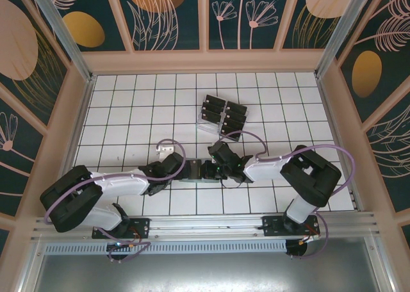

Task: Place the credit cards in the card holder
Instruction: Insert the credit card into the card slot.

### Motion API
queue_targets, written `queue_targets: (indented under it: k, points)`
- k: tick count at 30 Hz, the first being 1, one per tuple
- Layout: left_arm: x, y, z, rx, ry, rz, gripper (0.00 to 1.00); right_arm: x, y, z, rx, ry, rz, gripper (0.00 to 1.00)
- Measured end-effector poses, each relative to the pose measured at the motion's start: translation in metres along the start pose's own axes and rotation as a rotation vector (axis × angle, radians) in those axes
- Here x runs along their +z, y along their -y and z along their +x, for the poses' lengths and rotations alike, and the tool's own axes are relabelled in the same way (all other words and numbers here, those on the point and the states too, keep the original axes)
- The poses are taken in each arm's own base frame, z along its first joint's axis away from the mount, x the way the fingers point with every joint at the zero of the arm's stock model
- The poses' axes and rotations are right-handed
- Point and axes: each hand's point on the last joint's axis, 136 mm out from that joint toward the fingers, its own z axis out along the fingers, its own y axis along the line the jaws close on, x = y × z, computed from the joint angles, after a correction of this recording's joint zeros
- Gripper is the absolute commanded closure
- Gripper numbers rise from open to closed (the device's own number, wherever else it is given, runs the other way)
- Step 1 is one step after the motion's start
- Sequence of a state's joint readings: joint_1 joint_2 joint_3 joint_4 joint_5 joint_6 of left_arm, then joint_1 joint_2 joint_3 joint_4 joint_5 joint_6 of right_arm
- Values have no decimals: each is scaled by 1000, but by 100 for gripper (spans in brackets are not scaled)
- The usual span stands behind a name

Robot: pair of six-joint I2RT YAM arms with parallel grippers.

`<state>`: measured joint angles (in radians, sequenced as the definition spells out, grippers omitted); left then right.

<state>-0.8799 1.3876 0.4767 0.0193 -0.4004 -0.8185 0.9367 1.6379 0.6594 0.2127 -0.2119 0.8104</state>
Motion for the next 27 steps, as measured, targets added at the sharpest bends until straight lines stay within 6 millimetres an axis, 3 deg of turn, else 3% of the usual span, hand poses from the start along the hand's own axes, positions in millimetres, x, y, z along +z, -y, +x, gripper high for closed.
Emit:
queue_targets:
  k: [6,16,27]
  points:
    - [-4,9,-9,22,0,10,1,0,0,-1,1,1,0,86]
    - [0,-17,-15,16,-19,-62,2,0,-2,-2,-2,9,-10,86]
    - [3,-21,-10,34,-42,-77,2,0,-3,-3,2,17,-20,87]
